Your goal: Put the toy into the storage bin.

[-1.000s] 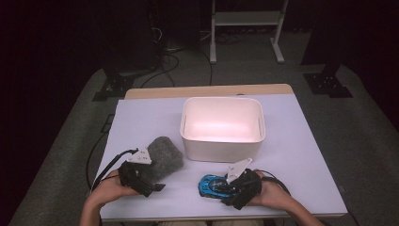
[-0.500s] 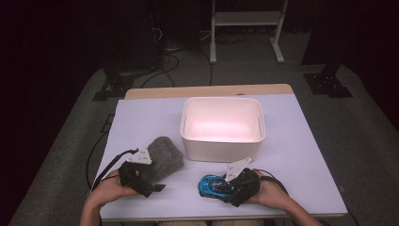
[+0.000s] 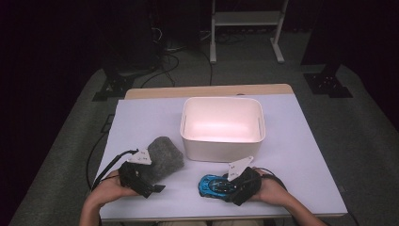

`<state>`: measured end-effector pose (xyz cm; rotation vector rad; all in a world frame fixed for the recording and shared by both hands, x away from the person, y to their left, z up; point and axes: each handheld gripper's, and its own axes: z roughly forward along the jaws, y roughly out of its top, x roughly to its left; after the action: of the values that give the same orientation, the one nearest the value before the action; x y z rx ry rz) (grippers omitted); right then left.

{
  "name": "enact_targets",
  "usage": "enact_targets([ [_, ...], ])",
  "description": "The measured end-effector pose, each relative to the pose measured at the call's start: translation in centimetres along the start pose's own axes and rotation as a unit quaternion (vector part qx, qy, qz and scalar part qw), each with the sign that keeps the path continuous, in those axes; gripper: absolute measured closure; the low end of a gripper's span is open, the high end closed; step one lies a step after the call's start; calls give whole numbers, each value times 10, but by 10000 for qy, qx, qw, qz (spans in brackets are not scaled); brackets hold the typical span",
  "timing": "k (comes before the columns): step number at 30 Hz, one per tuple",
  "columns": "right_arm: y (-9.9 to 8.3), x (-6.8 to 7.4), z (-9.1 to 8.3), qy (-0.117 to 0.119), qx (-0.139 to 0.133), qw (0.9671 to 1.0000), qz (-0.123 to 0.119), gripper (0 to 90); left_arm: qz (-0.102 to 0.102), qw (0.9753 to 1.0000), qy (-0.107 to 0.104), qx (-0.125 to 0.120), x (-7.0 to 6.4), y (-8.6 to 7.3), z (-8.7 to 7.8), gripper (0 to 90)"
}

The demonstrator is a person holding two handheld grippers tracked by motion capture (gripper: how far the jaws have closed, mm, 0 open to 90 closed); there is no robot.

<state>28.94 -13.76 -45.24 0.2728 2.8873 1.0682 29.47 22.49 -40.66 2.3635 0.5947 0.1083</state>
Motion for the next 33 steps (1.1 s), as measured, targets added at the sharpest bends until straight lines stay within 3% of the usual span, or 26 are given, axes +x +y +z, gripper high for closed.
enact_targets([
  [9,0,-2,-1,32,-34,10000,-36,253,11,10000,-13,1,0,-1,-2,34],
  [21,2,-5,-6,115,-198,9997,113,253,23,10000,-48,33,0,-1,-1,34],
  [33,25,-2,-28,184,-331,9993,-58,253,-14,10000,-37,8,2,-4,-2,34],
])
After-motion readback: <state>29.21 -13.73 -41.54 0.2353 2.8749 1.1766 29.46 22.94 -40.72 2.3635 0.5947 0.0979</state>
